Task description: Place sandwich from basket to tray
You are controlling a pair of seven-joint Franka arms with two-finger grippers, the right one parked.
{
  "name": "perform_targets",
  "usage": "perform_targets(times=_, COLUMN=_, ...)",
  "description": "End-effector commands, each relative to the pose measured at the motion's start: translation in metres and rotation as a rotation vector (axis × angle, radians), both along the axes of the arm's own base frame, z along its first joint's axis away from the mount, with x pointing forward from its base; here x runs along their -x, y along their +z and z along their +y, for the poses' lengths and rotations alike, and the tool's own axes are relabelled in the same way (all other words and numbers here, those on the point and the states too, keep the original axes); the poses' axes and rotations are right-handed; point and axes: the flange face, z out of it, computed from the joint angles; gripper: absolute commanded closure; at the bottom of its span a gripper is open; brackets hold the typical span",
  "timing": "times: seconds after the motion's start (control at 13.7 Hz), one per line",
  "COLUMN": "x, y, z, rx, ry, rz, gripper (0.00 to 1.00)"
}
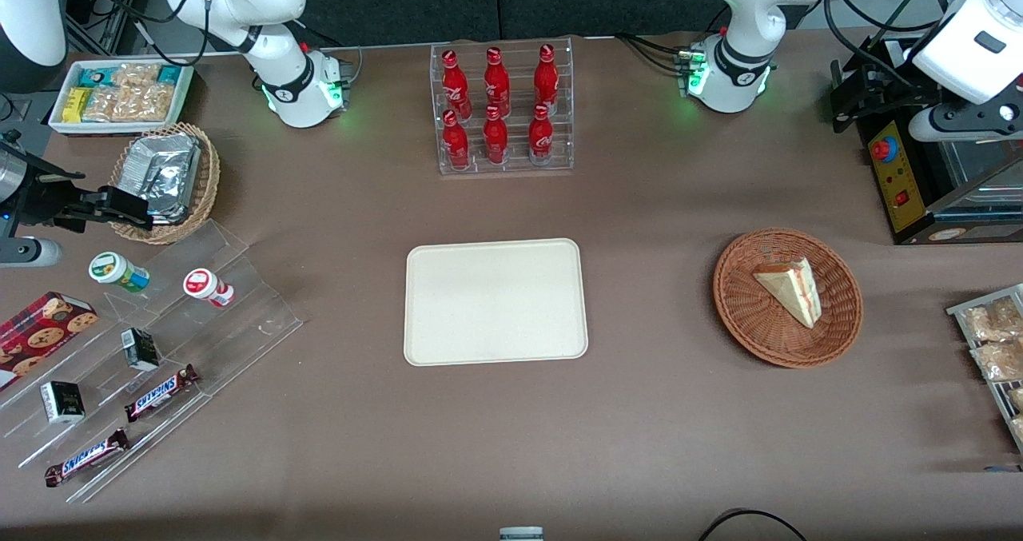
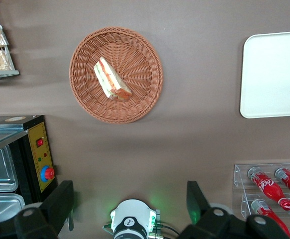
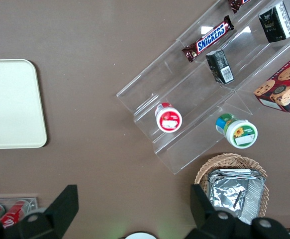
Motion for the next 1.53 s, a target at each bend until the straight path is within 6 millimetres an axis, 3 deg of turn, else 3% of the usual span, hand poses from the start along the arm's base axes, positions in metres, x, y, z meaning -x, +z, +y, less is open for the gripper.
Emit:
perform_targets(times=0.0, x=0.001, y=0.004, z=-0.005, rx=0.015, ry=-0.022, rz=-0.016, gripper=0.00)
perform_targets(times=0.22, x=-0.005, y=-0.002, z=-0.003, rx=0.006, ry=-0.001, rz=-0.015, gripper=0.00)
perform_targets(times=0.36, x=-0.017, y=-0.019, z=0.003, rx=-0.011, ry=0.073, rz=0.003, gripper=0.00)
perform_targets(times=0.66, x=-0.044, y=-0.080, z=0.021, rx=-0.033, ry=0.254, rz=0.016, gripper=0.00)
perform_targets(times=0.73, x=-0.049, y=-0.094, z=0.034, rx=-0.044, ry=0.347, rz=0.026, gripper=0.00)
perform_targets(times=0.88, x=-0.059, y=-0.122, z=0.037, rx=-0.059, ry=0.454, rz=0.022, gripper=0.00)
perform_targets(times=1.02, x=-0.062, y=-0.147, z=0.043, rx=-0.065, ry=0.506, rz=0.021, gripper=0.00)
perform_targets(times=1.17, x=-0.064, y=-0.173, z=0.066, rx=-0.066, ry=0.568, rz=0.013, gripper=0.00)
perform_targets(times=1.46, x=-0.055, y=-0.238, z=0.072, rx=-0.062, ry=0.644, rz=-0.026, gripper=0.00)
